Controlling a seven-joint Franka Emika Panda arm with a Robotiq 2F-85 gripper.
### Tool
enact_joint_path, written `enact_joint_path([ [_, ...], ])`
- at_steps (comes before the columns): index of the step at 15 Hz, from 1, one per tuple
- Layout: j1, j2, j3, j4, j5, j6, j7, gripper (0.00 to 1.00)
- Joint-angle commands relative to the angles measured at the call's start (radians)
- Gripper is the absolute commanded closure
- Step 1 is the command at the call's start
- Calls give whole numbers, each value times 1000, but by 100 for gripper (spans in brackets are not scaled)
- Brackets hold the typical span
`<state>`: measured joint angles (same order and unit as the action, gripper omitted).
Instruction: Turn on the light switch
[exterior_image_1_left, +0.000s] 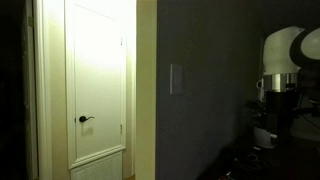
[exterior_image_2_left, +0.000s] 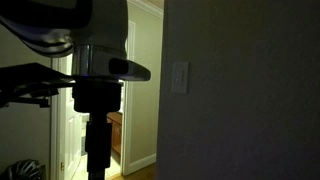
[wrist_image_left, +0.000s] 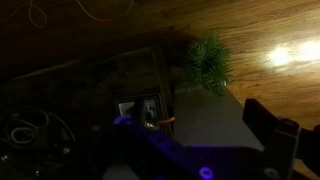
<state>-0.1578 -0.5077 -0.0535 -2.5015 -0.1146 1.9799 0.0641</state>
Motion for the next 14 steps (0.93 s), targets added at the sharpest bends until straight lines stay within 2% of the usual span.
enact_joint_path([
  [1,9,0,-8,2,-4,-3,3,0],
  [9,19,13,-2,10,-2,8,-2,0],
  [14,52,64,21,67,-6,72,-8,0],
])
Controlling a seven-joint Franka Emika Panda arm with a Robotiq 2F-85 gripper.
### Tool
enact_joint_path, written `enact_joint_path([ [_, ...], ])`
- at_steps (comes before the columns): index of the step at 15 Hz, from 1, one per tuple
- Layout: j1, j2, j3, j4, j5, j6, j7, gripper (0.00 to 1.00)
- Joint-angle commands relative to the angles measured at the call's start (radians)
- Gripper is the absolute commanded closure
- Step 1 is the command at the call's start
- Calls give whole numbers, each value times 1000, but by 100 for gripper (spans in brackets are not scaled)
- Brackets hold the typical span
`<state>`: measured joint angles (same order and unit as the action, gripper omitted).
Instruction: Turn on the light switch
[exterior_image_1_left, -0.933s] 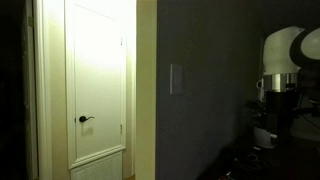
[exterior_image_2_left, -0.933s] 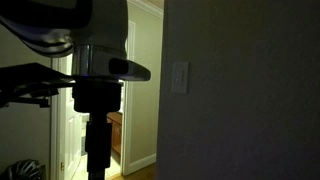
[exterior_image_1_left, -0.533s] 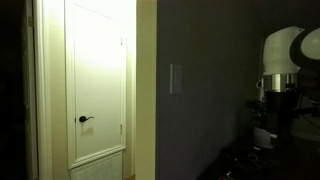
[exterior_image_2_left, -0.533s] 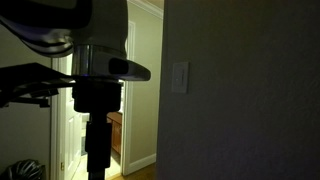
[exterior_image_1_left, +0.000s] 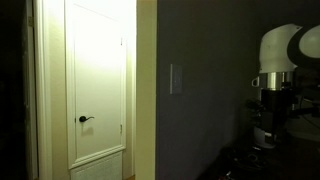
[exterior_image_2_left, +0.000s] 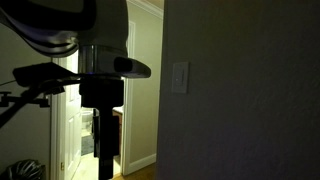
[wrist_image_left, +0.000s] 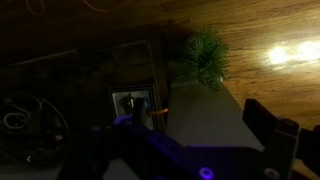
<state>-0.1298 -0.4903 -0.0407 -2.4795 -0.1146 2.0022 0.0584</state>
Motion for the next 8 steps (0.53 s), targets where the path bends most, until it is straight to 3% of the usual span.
enact_joint_path([
  [1,28,60,12,58,-7,82,-2,0],
  [8,40,161,15,198,5,226,0,0],
])
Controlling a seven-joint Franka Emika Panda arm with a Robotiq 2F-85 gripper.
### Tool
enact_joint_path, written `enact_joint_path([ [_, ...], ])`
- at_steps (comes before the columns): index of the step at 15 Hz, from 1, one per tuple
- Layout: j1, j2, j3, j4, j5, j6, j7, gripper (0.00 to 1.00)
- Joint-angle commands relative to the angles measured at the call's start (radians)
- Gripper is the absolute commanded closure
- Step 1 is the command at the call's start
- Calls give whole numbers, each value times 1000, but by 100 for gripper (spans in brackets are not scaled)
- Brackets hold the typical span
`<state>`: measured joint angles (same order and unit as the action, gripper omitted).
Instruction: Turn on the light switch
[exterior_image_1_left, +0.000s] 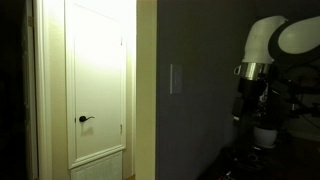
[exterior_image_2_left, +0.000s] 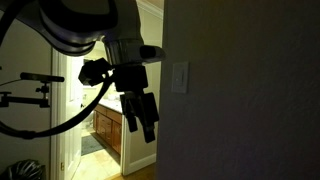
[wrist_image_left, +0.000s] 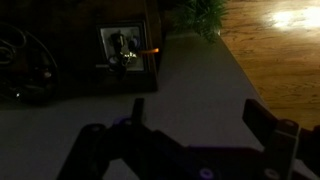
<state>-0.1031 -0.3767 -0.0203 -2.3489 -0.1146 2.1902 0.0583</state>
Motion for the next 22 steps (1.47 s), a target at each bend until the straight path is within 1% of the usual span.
enact_joint_path([
  [1,15,61,-6,92,12,46,0,0],
  [5,34,109,-5,176,43,79,-9,0],
  [7,44,131,-3,212,53,98,-9,6],
  [8,49,143,-2,232,60,107,-8,12],
  [10,56,162,0,267,70,123,-6,37],
  [11,59,170,1,282,73,136,-6,45],
  [17,72,203,17,357,62,200,11,85],
  [18,74,206,20,368,64,209,12,91],
  [19,76,211,23,380,67,219,12,94],
  [20,77,216,25,391,65,229,15,94],
  [22,78,227,30,412,63,253,20,98],
])
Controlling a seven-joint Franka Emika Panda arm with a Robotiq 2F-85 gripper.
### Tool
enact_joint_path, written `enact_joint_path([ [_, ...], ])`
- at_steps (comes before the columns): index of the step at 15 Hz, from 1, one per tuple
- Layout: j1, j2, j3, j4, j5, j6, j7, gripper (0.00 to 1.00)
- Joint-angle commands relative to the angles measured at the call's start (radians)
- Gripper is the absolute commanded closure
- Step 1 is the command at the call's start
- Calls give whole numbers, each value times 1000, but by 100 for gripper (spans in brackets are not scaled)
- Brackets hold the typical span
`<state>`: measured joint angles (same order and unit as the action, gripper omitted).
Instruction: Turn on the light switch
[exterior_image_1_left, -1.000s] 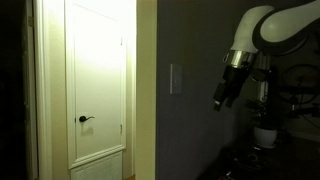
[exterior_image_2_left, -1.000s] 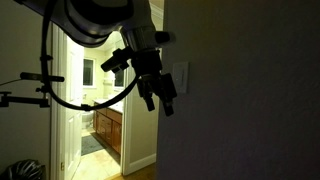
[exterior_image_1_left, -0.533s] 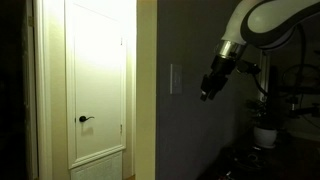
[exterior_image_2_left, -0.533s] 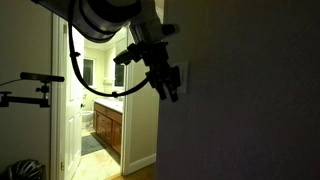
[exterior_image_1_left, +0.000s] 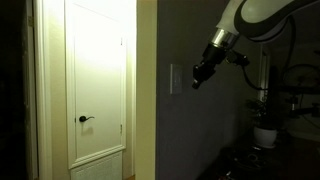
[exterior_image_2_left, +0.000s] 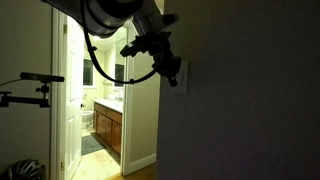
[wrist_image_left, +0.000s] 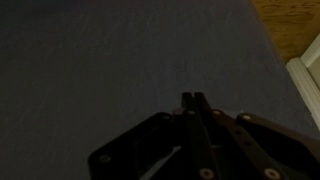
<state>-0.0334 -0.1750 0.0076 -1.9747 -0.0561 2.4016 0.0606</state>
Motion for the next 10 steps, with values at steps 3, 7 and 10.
enact_joint_path([
  [3,10,43,4,64,5,68,22,94],
  [7,10,79,2,105,16,99,34,93],
  [10,11,108,0,137,28,106,40,94],
])
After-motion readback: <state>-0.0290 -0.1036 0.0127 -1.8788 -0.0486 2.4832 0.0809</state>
